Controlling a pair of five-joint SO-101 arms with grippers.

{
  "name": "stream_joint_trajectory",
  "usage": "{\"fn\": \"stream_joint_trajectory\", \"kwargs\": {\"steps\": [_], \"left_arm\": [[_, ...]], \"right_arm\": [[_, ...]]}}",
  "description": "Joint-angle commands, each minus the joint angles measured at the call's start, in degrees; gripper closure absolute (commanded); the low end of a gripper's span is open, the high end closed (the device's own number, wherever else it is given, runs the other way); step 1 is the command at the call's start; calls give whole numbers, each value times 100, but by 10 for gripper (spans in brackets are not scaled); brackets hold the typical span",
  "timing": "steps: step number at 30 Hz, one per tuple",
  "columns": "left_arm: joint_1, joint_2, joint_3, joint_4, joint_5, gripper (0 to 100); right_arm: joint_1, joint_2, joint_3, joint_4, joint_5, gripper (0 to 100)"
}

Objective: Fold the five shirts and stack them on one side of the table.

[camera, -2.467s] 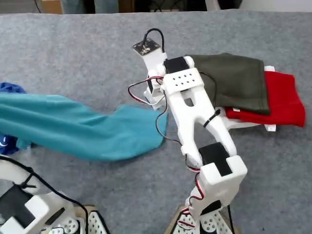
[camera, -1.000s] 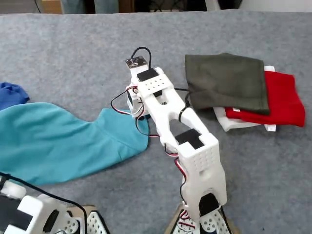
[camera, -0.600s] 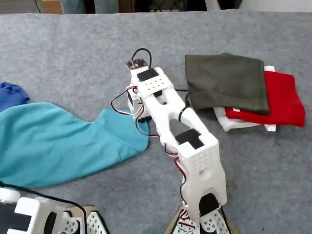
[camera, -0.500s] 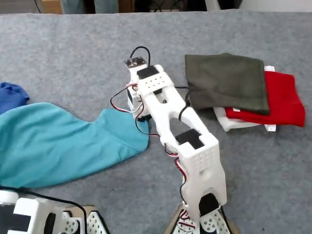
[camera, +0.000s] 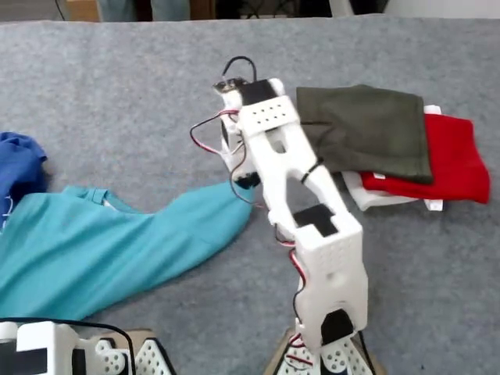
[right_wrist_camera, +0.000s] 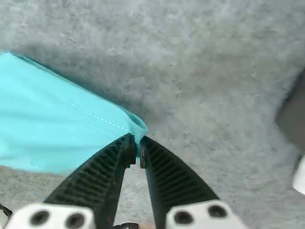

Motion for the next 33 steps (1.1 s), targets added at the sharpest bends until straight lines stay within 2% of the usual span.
{"fn": "stream_joint_trajectory", "kwargs": {"steps": [1,6,10,13,21,24,26,29,32,33], "left_arm": [[-154,-149,110,123,-677,971],[-321,-158,268,607,-1591,966],[-382,-158,233,642,-1837,966],[-382,-211,127,686,-2048,965],[-409,-211,-778,695,-2048,769],[-409,-211,-1341,730,-2022,761],[-374,-211,-1807,1064,-1802,789],[4,-167,-2738,2391,-1090,823],[954,-149,-3670,4070,105,823],[1385,-149,-3732,4105,738,826]], "right_arm": [[255,-787,295,62,176,982],[695,-1376,1235,-9,651,982],[1240,-1815,2053,-343,1037,982],[1389,-2035,2756,-738,1389,982],[1116,-2281,4251,-2796,1407,982],[1125,-2167,4673,-3719,1187,982],[1116,-2026,4875,-4141,1099,982],[1108,-1727,5042,-4607,914,982],[1143,-1516,5007,-4774,800,982],[1143,-1525,4989,-4782,800,982]]}}
